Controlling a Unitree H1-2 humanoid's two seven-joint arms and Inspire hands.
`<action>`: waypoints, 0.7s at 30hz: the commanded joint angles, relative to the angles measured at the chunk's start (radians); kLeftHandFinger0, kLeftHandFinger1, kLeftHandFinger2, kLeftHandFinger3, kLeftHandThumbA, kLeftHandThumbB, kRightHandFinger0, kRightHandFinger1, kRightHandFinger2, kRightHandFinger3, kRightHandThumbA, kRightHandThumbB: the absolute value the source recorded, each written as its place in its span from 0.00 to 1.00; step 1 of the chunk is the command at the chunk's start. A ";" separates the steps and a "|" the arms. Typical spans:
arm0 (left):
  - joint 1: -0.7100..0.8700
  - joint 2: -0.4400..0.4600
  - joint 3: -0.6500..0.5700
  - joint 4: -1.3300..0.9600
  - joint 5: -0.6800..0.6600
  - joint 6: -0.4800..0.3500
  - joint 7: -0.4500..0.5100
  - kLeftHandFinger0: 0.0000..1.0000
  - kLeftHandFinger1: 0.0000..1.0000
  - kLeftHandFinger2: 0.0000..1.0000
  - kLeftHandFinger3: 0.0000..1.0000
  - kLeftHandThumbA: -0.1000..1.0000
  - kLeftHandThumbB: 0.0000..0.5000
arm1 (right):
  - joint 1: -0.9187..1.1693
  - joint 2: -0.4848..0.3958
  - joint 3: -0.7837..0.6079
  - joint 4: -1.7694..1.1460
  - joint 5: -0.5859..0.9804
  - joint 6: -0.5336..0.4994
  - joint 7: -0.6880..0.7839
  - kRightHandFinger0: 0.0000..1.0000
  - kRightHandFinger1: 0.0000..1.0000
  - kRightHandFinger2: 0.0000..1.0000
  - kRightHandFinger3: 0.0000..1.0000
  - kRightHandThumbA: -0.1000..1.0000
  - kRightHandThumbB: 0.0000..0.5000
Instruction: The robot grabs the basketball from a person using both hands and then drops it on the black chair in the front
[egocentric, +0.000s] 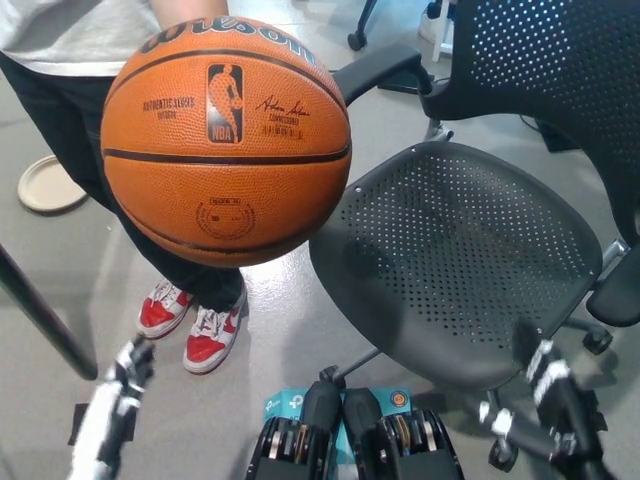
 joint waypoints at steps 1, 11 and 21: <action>-0.027 0.022 0.068 -0.178 -0.117 0.051 -0.004 1.00 1.00 1.00 1.00 0.98 0.31 | -0.085 0.014 -0.038 -0.212 0.140 0.055 0.004 1.00 1.00 1.00 1.00 1.00 0.39; -0.148 0.052 0.172 -0.455 -0.199 0.178 0.024 1.00 1.00 1.00 1.00 1.00 0.40 | -0.340 0.056 -0.050 -0.251 0.160 0.214 -0.033 1.00 1.00 1.00 1.00 1.00 0.51; -0.267 0.050 0.190 -0.528 -0.138 0.238 0.046 1.00 1.00 1.00 1.00 1.00 0.40 | -0.492 0.105 -0.081 -0.118 0.190 0.233 -0.031 1.00 1.00 1.00 1.00 1.00 0.48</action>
